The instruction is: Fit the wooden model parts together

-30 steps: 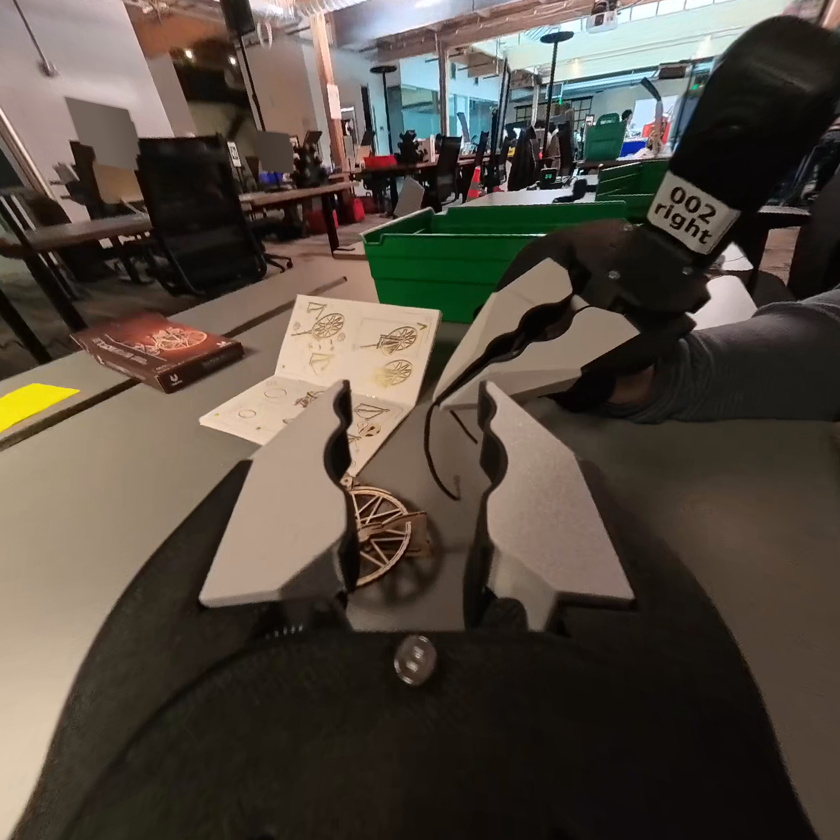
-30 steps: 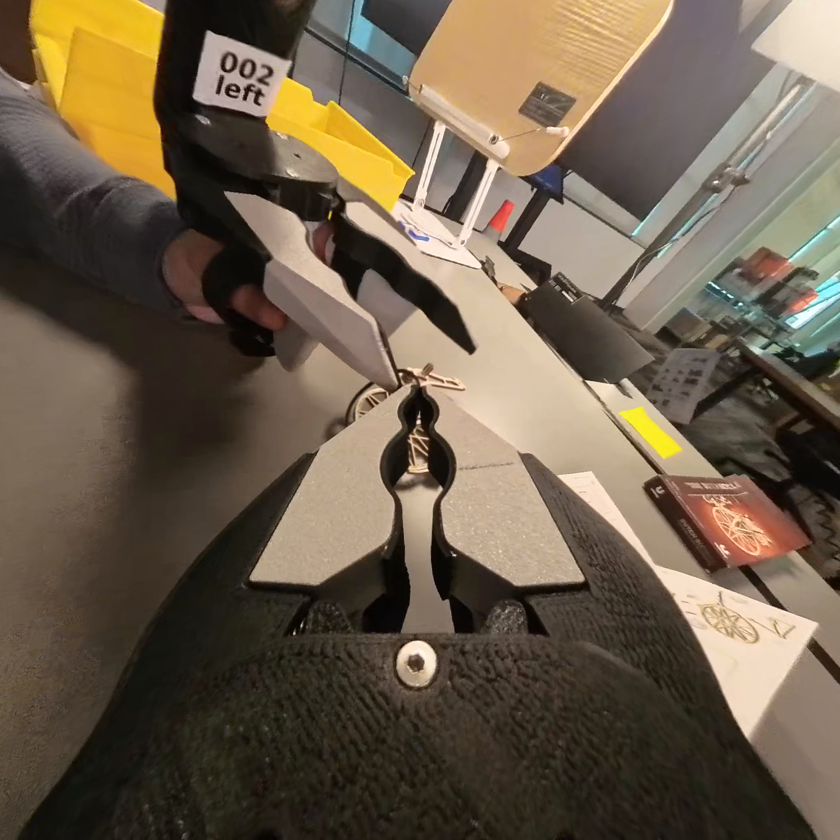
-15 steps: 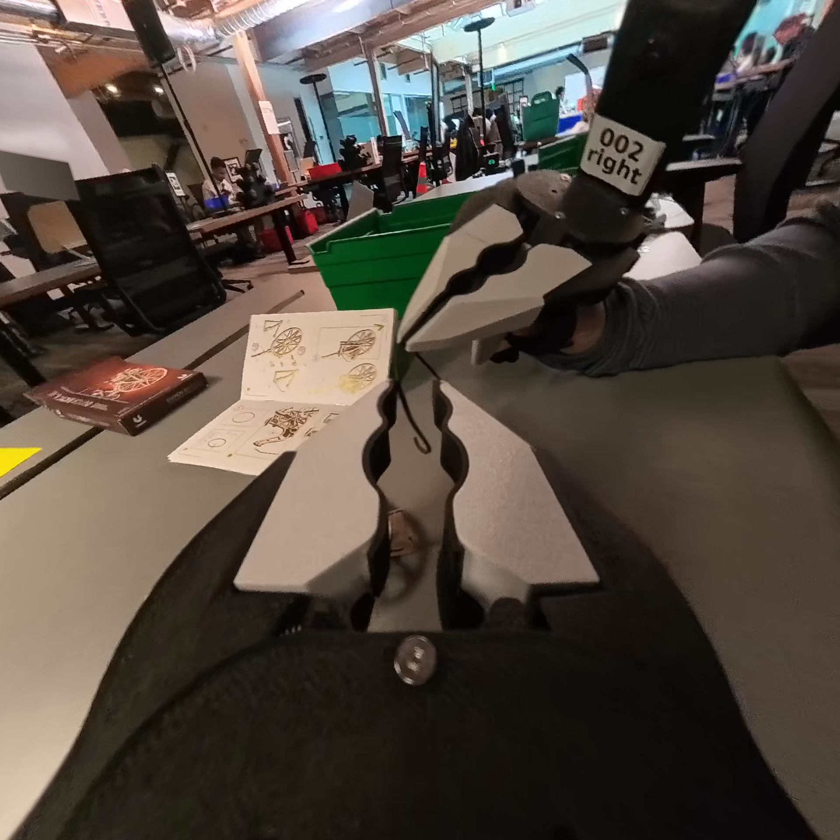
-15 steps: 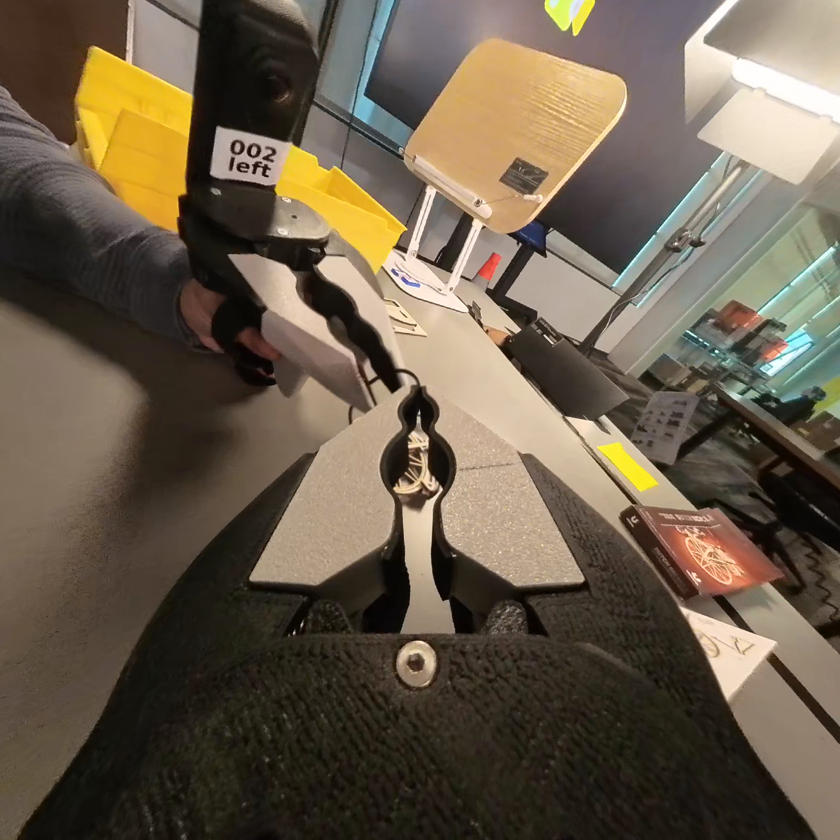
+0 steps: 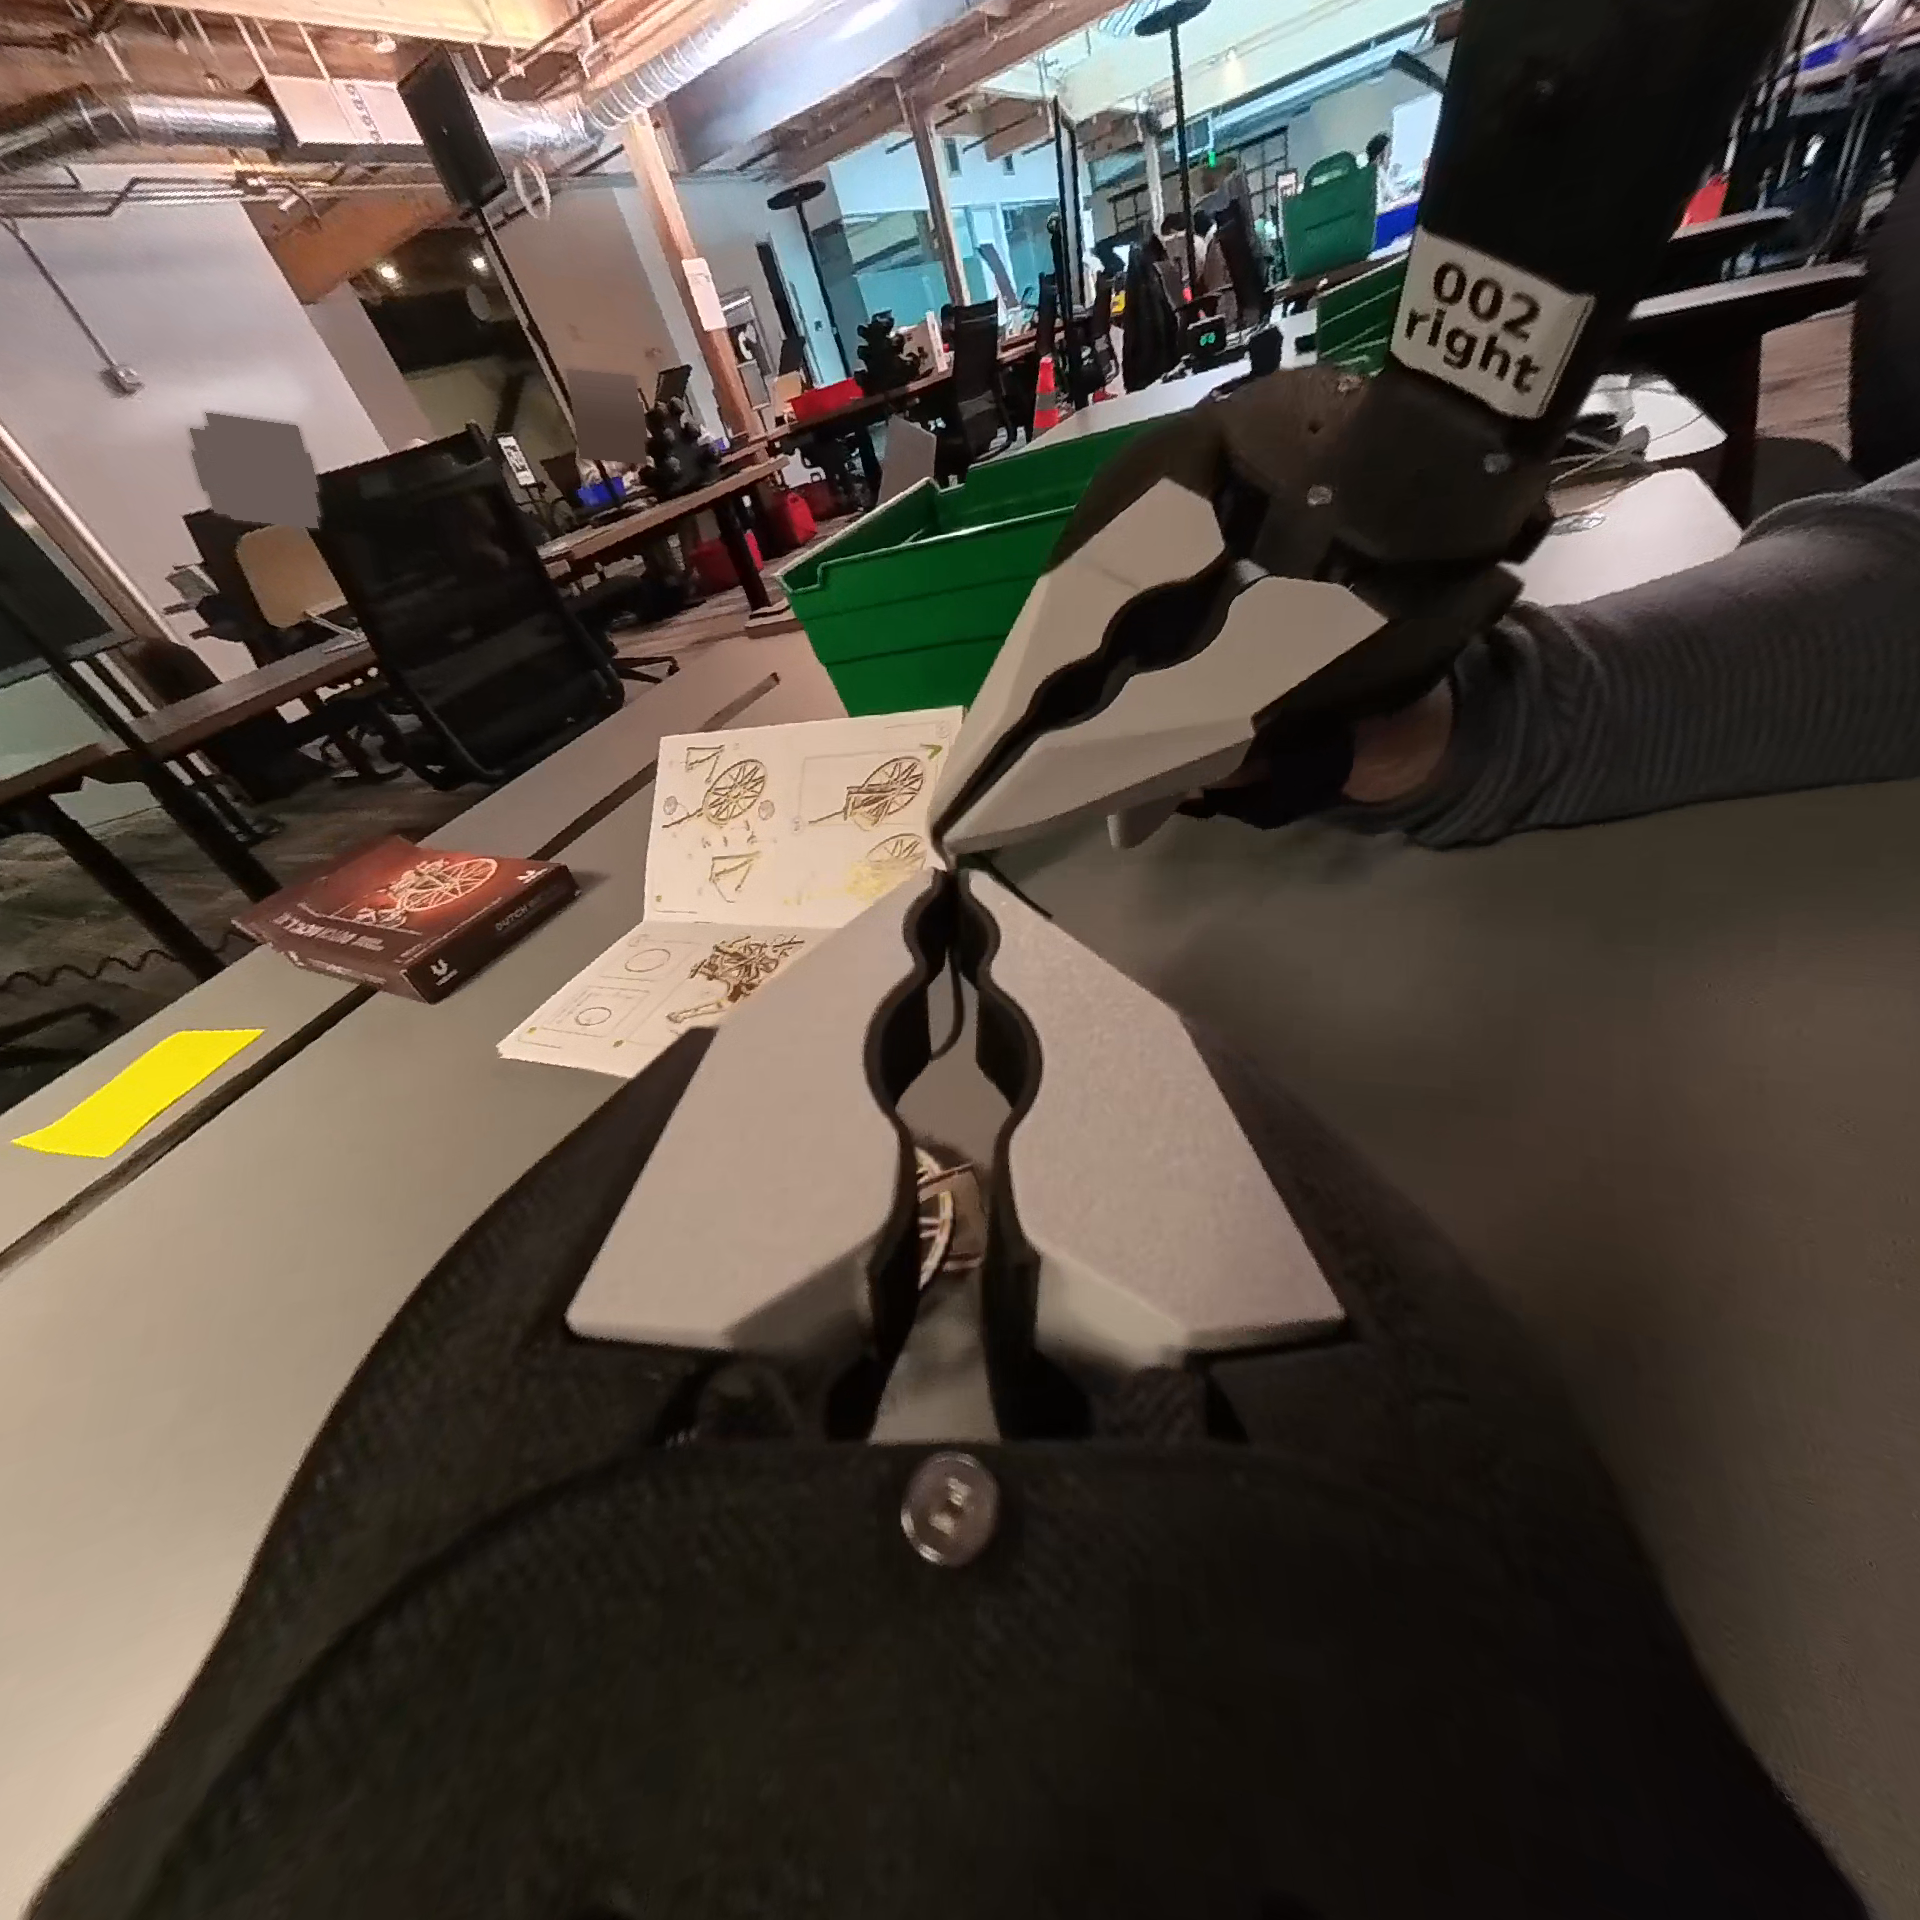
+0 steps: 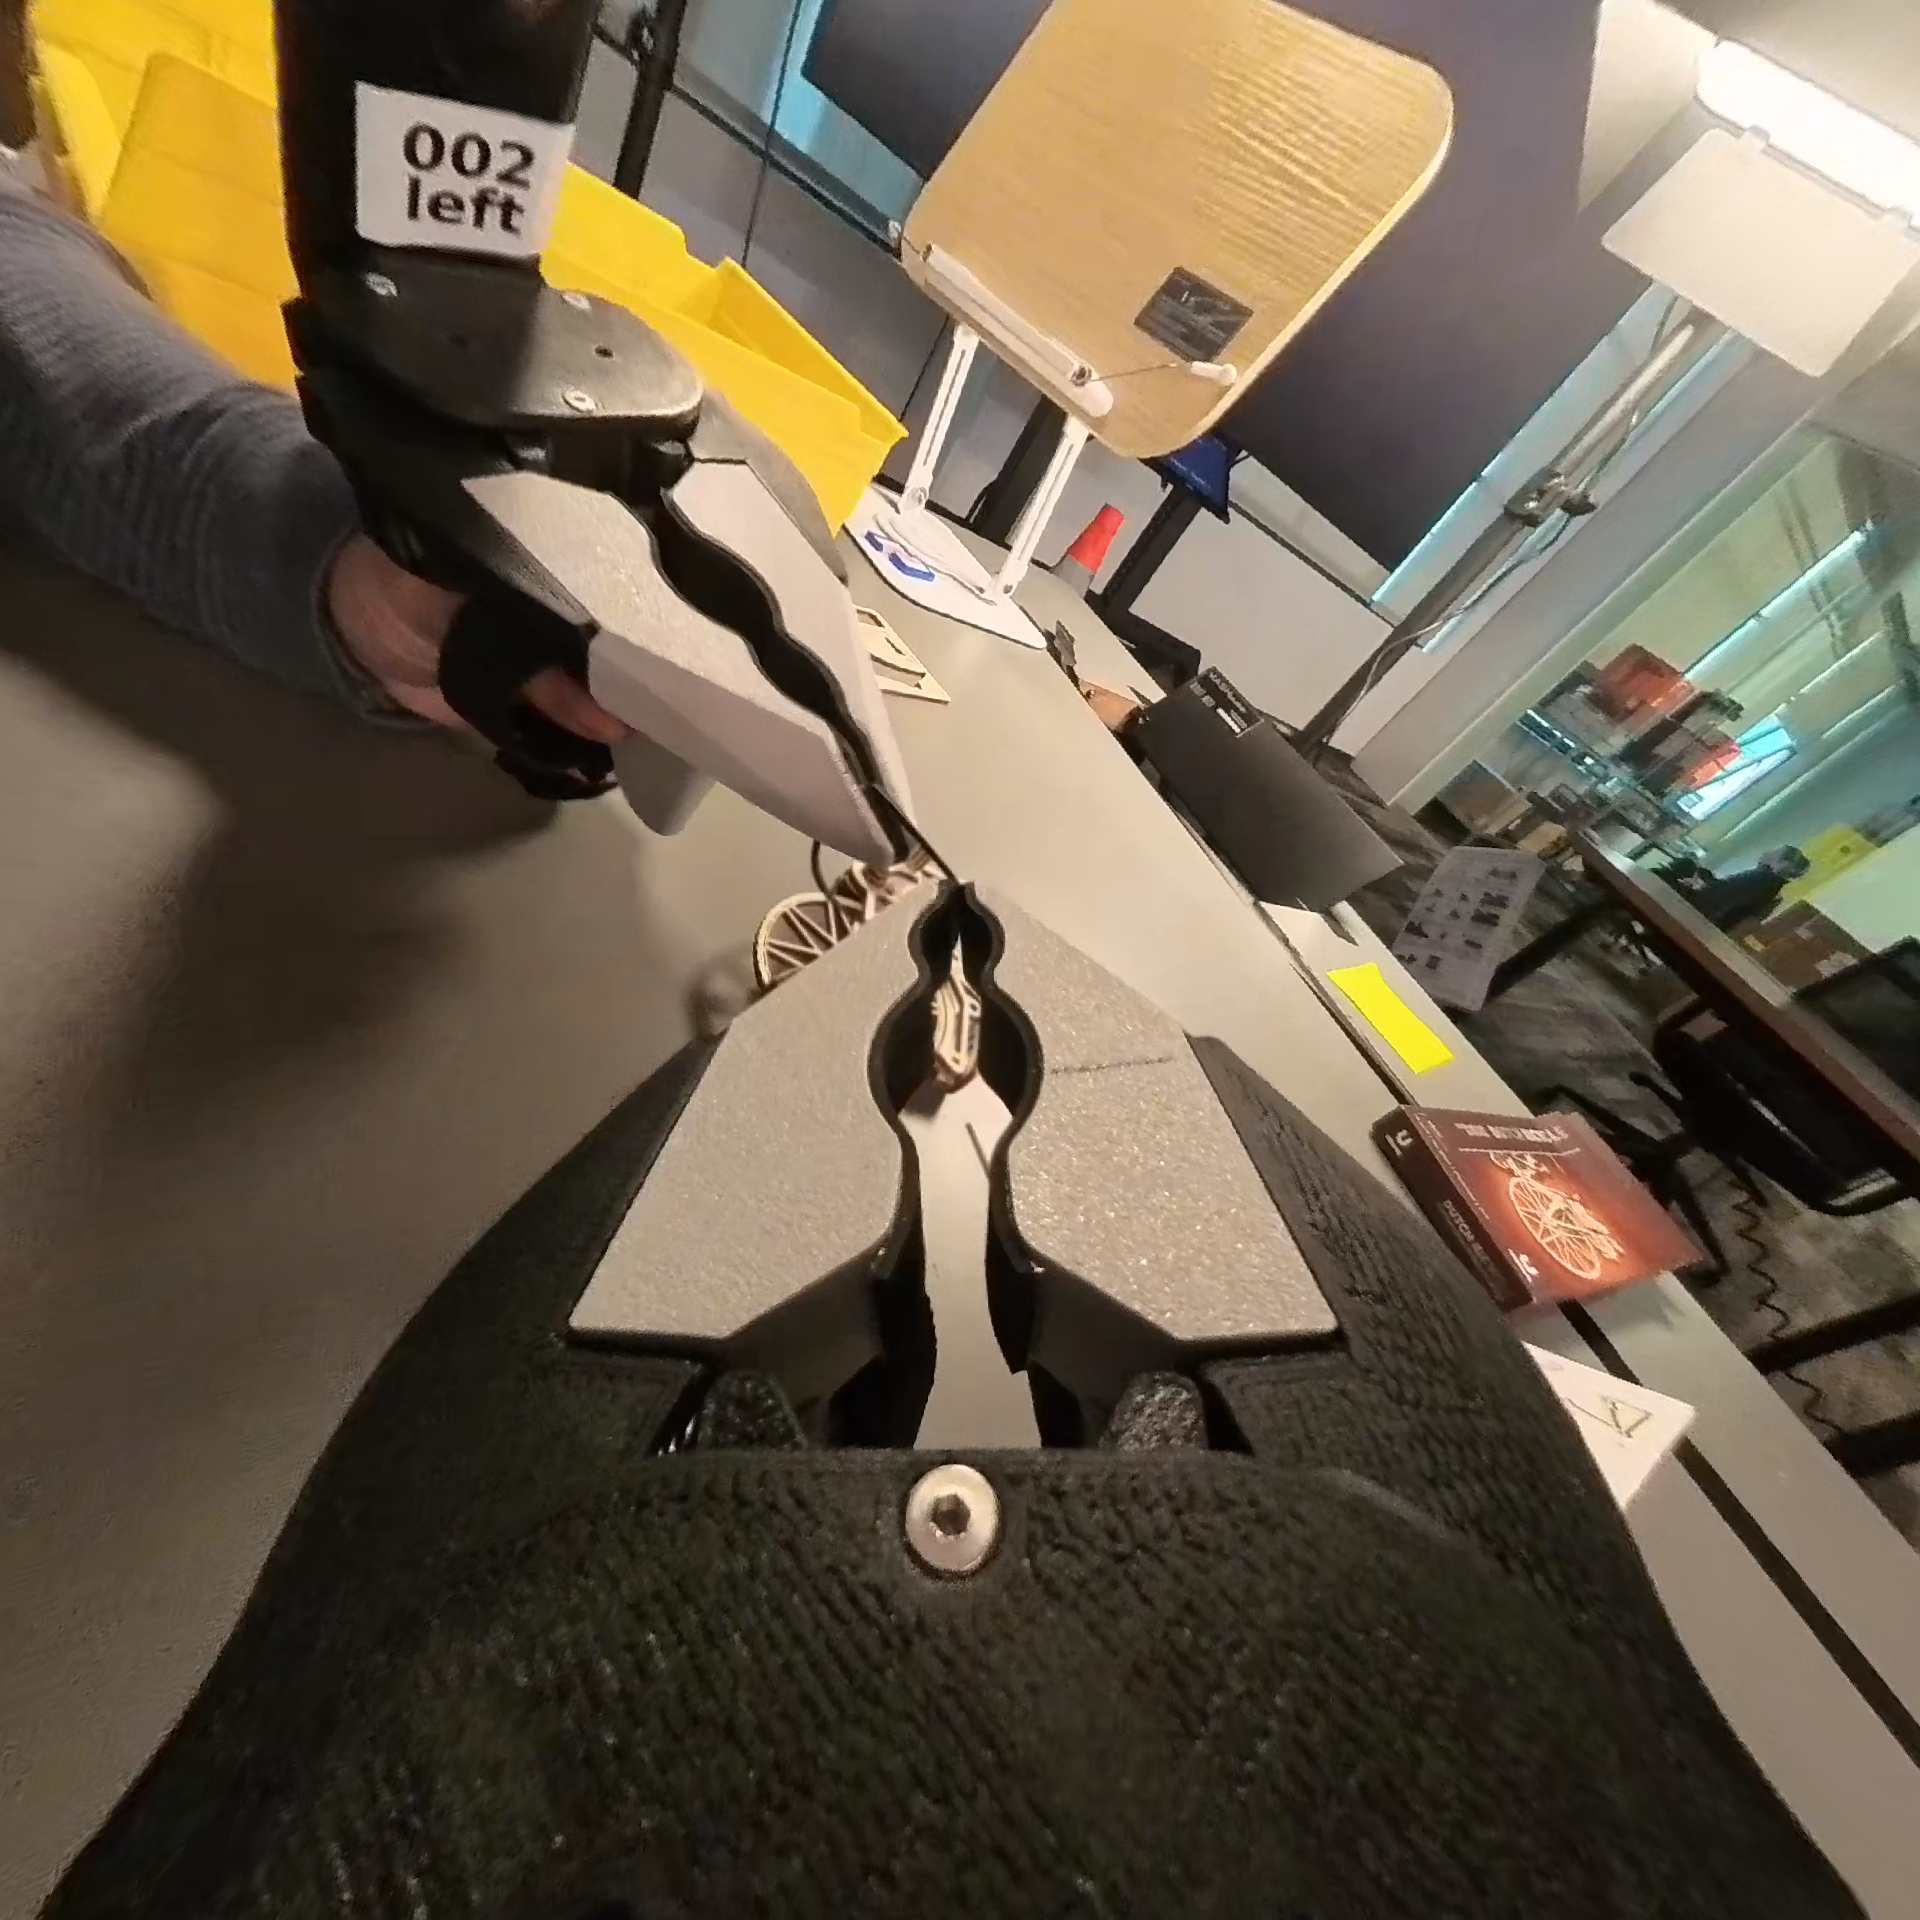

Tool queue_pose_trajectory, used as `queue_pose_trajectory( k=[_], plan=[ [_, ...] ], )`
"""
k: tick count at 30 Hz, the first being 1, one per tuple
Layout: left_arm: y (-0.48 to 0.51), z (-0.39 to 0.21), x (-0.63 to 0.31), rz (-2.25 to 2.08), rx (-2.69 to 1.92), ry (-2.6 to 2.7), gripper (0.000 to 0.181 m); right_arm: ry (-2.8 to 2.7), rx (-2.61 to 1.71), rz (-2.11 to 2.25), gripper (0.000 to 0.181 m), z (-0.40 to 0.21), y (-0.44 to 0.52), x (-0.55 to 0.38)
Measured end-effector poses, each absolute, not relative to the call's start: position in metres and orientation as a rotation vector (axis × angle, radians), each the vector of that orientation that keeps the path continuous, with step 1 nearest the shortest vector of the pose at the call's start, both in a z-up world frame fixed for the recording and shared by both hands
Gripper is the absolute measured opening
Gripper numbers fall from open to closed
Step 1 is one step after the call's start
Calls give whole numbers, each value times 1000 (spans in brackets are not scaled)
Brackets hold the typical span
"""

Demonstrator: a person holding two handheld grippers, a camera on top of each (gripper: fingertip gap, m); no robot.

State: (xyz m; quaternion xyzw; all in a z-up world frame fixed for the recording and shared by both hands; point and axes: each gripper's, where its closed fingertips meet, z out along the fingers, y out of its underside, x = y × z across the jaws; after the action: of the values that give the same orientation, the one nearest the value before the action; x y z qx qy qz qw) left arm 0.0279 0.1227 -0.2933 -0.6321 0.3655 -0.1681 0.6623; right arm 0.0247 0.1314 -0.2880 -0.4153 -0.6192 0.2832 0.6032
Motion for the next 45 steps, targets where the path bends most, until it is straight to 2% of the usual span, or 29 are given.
queue_pose_trajectory(
  k=[12,33,45],
  plan=[
    [132,-304,21,-242,-1492,828,0,-1475,-1029,570,0,-303,136,18],
    [136,-307,16,-222,-1522,804,0,-1460,-1075,583,14,-306,140,17],
    [133,-308,20,-231,-1509,828,0,-1424,-1120,598,9,-306,141,15]
  ],
)
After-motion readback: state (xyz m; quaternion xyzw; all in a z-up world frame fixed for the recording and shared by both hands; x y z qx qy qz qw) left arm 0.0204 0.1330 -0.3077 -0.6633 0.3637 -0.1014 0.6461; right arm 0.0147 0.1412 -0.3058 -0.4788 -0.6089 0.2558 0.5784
